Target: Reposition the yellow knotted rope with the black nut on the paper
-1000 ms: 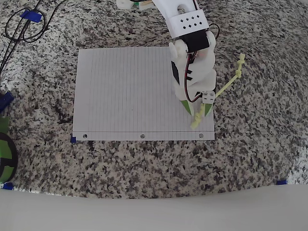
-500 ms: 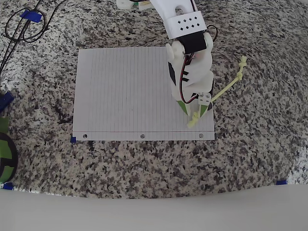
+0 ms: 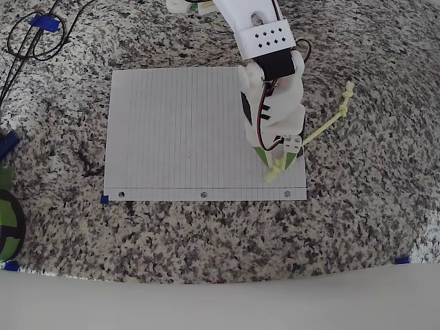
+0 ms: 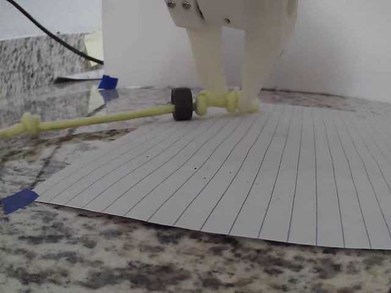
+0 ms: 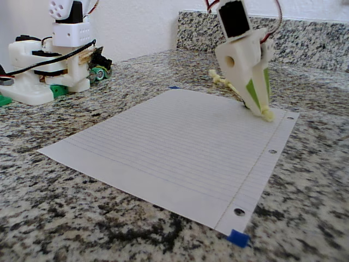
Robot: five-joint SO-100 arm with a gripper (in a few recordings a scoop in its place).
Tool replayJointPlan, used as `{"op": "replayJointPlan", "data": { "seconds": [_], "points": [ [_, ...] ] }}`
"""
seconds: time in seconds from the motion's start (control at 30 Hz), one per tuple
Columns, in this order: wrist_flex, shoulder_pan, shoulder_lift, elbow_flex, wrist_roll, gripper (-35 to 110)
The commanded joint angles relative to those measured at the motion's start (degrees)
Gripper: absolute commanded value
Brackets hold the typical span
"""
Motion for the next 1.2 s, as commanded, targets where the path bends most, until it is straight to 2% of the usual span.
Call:
{"op": "replayJointPlan", "data": {
  "seconds": [0.0,0.27,0.6,0.93,1.17],
  "points": [
    [-0.18,0.44,0.53,-2.20,-0.26,0],
    [0.26,1.67,2.46,-2.11,-2.81,0],
    [0.00,6.15,15.03,-0.53,-20.04,0],
    [-3.96,11.87,37.18,16.44,-31.38,0],
    [-8.70,21.09,58.71,28.74,-38.06,0]
  ]
}}
